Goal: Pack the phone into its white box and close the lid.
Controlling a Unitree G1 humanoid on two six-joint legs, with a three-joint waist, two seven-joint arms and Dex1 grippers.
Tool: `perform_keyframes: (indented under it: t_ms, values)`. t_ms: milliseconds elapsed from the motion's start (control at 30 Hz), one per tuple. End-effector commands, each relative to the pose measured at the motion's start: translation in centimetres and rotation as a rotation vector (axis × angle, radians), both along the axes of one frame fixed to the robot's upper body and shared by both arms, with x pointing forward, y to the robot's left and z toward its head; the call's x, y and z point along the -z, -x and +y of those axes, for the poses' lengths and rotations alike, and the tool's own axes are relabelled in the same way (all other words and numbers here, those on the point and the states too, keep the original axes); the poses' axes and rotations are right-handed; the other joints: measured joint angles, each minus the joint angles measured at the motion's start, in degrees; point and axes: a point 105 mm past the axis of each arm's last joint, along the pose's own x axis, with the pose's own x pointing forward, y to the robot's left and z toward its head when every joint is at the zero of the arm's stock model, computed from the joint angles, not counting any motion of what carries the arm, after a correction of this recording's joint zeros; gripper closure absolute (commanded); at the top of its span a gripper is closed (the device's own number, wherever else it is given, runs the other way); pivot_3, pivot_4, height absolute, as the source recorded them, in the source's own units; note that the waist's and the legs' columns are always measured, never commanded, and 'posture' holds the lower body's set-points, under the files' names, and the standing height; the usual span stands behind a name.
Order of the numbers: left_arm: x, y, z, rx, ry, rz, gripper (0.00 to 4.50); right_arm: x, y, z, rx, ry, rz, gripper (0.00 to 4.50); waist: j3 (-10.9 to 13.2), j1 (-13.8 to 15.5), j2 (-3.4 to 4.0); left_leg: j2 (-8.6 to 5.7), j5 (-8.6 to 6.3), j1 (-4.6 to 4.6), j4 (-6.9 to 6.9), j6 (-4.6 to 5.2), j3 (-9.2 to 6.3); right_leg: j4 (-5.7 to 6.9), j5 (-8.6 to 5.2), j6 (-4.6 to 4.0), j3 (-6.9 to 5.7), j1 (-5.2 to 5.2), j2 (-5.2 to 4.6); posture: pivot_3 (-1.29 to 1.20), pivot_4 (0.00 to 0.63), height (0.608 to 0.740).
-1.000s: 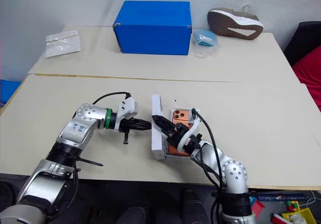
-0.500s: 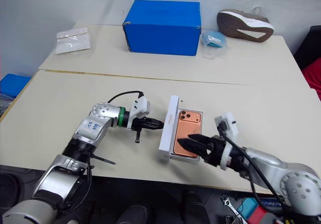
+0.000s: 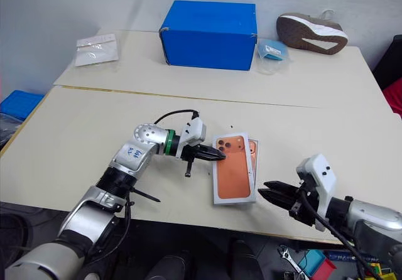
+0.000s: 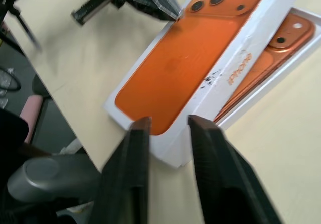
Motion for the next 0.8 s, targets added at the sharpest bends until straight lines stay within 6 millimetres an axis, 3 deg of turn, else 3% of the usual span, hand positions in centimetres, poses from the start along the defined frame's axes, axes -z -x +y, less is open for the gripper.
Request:
perform_keyframes:
  t_ms: [33,167,233,500,633,800]
  values:
    - [-2.1,0.0,2.1,0.022,-0.012,-0.040,4.50,-0.3,0.8,1.0,-0.092,0.078,-0.070,4.48,0.0,-0.2,0.00,0.00,0.00,0.00,0.00,-0.01,0.02,0.00,0.00,0.00,-0.01,-0.01,0.01,0.00,0.150,0.740]
    - [0.0,-0.2,5.2,0.026,-0.163,-0.043,4.50,0.6,1.7,2.1,-0.190,0.143,-0.092,4.48,0.0,-0.1,0.00,-0.01,-0.01,0.04,0.03,-0.01,0.07,0.01,0.00,0.00,-0.03,0.00,0.02,0.00,0.150,0.740]
    - [1.0,-0.6,5.8,0.021,-0.219,-0.052,4.50,1.4,1.9,2.5,-0.231,0.186,-0.099,4.48,0.0,0.0,0.00,-0.03,-0.01,0.04,0.06,0.00,0.07,0.01,0.00,0.00,-0.06,0.01,0.02,0.00,0.150,0.740]
    - [1.7,-2.9,1.9,-0.006,-0.185,-0.075,4.50,4.2,1.3,3.4,-0.298,0.256,-0.112,4.48,0.0,0.9,-0.08,-0.14,-0.13,-0.12,0.35,0.19,0.16,-0.04,0.06,0.10,-0.20,0.00,0.00,0.00,0.150,0.740]
    - [1.0,-3.6,-0.1,-0.018,-0.131,-0.069,4.50,5.1,0.6,3.6,-0.271,0.249,-0.118,4.48,0.0,0.9,-0.10,-0.12,-0.14,-0.10,0.35,0.19,0.21,-0.03,0.07,0.12,-0.18,0.00,0.00,0.00,0.150,0.740]
    - [0.7,-4.1,-1.1,-0.024,-0.120,-0.080,4.50,5.8,-0.3,3.6,-0.211,0.246,-0.137,4.48,0.0,0.2,-0.10,-0.09,-0.14,-0.07,0.35,0.18,0.26,0.02,0.07,0.13,-0.15,-0.02,0.03,0.00,0.150,0.740]
